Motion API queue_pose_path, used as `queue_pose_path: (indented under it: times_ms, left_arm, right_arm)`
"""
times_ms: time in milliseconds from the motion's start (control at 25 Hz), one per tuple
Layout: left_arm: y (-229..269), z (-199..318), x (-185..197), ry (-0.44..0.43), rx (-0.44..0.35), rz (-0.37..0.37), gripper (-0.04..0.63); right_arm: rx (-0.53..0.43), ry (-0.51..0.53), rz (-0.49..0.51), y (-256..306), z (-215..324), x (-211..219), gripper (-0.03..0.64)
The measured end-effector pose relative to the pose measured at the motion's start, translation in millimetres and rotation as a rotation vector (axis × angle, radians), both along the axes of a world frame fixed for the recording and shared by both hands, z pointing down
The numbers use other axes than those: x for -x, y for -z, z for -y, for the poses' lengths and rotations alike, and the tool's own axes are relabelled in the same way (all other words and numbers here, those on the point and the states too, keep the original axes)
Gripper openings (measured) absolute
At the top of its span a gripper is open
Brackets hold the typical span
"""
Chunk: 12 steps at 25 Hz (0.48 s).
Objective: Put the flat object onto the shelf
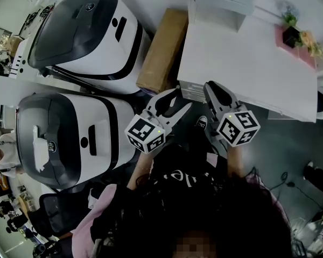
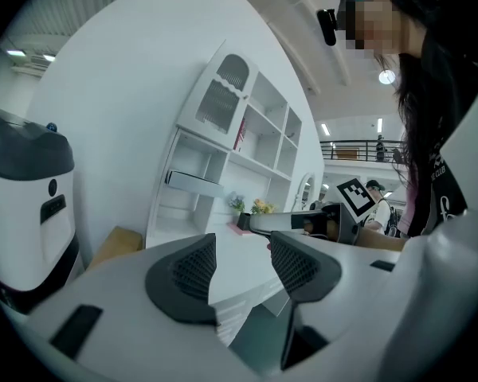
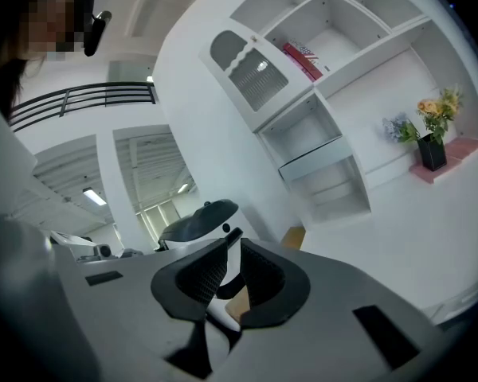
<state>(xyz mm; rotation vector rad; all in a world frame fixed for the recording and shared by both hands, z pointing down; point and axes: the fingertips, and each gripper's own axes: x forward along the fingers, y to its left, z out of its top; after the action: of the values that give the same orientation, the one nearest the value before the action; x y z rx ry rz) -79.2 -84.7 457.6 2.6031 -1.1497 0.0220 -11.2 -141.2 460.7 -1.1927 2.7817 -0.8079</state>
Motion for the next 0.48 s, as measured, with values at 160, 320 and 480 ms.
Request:
queue_pose_path:
  times_ms: [160, 320, 480]
  left_arm:
    - [3.1, -50.9, 25.8, -0.015, -0.030, 0.001, 0.207]
    - [5.4, -103.4, 43.4, -0.019, -0.038, -0.013, 0.189]
    - [4.3, -149.9, 50.7, -0.041, -0.033, -0.034, 0.170]
  right_arm:
    - [-0.009, 0.002, -0.004, 3.0, -56.0, 25.7, 0.080]
    - [-0.003, -0.004, -0.014, 5.8, -114.8, 41.4, 0.080]
    - [-0.002, -0.009, -0.025, 8.7, -168.4, 51.6, 0.080]
